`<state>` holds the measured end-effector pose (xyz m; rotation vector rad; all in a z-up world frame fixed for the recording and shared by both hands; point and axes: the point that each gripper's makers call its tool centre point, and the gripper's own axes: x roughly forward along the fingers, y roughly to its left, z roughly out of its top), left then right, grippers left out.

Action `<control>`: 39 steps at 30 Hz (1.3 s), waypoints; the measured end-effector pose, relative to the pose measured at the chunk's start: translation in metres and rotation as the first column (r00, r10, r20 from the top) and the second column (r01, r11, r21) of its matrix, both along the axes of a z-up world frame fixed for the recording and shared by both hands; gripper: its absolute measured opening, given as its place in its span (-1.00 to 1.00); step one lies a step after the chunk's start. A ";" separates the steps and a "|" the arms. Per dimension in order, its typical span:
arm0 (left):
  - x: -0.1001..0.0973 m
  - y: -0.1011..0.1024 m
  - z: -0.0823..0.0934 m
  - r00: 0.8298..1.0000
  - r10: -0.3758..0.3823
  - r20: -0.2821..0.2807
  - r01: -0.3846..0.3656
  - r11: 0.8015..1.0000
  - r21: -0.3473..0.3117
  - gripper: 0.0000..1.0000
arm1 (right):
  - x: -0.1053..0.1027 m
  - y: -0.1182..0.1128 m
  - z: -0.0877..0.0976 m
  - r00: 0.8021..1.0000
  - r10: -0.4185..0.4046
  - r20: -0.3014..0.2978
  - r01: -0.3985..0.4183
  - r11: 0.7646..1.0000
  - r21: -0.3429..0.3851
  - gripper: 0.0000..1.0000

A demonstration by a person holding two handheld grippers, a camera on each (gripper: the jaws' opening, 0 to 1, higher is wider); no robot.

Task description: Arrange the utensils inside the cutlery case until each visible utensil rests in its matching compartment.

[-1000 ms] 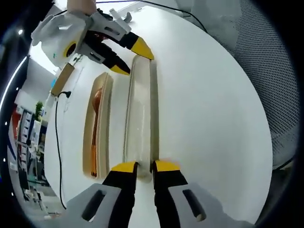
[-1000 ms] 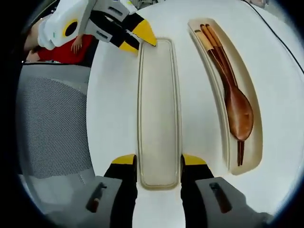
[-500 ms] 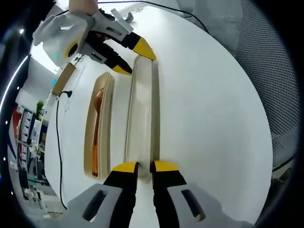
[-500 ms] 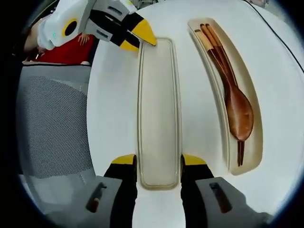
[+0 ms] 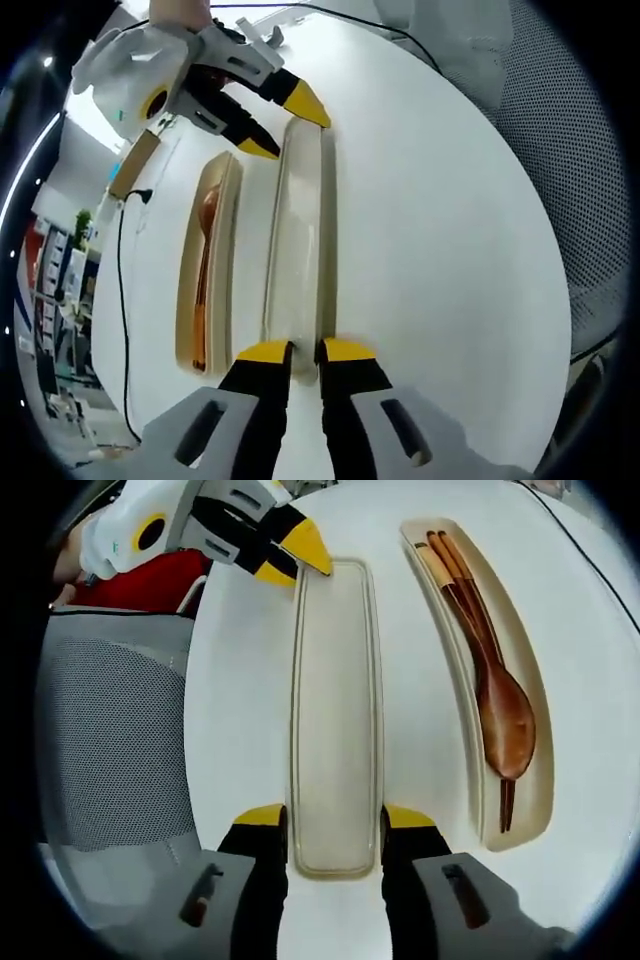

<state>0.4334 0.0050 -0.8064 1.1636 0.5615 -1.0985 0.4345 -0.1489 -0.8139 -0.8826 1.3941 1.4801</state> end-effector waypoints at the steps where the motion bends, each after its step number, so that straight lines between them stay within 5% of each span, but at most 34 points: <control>1: 0.000 0.000 0.000 1.000 -0.001 0.000 0.001 1.000 0.001 -0.79 | 0.000 0.000 0.000 1.000 -0.004 0.001 0.004 1.000 0.002 -0.30; 15: 0.000 -0.001 0.001 1.000 -0.012 0.002 0.012 1.000 0.019 -0.80 | -0.001 -0.001 0.000 0.999 -0.028 0.032 0.027 0.999 0.027 -0.29; 22: -0.001 -0.001 0.000 1.000 -0.018 0.000 0.018 0.999 0.028 -0.80 | -0.007 -0.003 0.004 0.998 -0.045 0.045 0.042 0.997 0.060 -0.12; 27: -0.003 -0.001 -0.001 0.999 -0.037 -0.004 0.037 0.998 0.042 -0.79 | 0.004 0.005 0.016 0.988 -0.107 0.113 0.087 0.982 0.169 -0.14; 31: -0.005 0.000 -0.003 0.999 -0.035 -0.014 0.035 0.998 0.046 -0.85 | 0.013 0.008 0.024 0.963 -0.098 0.251 0.035 0.969 0.244 -0.16; 37: -0.009 0.002 -0.008 0.999 -0.038 -0.016 0.039 0.998 0.058 -0.93 | 0.006 0.007 0.017 0.914 -0.107 0.390 0.002 0.966 0.260 -0.11; 39: -0.009 0.002 -0.008 0.999 -0.039 -0.016 0.039 0.998 0.058 -0.93 | -0.003 0.007 0.011 0.917 -0.112 0.384 0.008 0.965 0.262 -0.08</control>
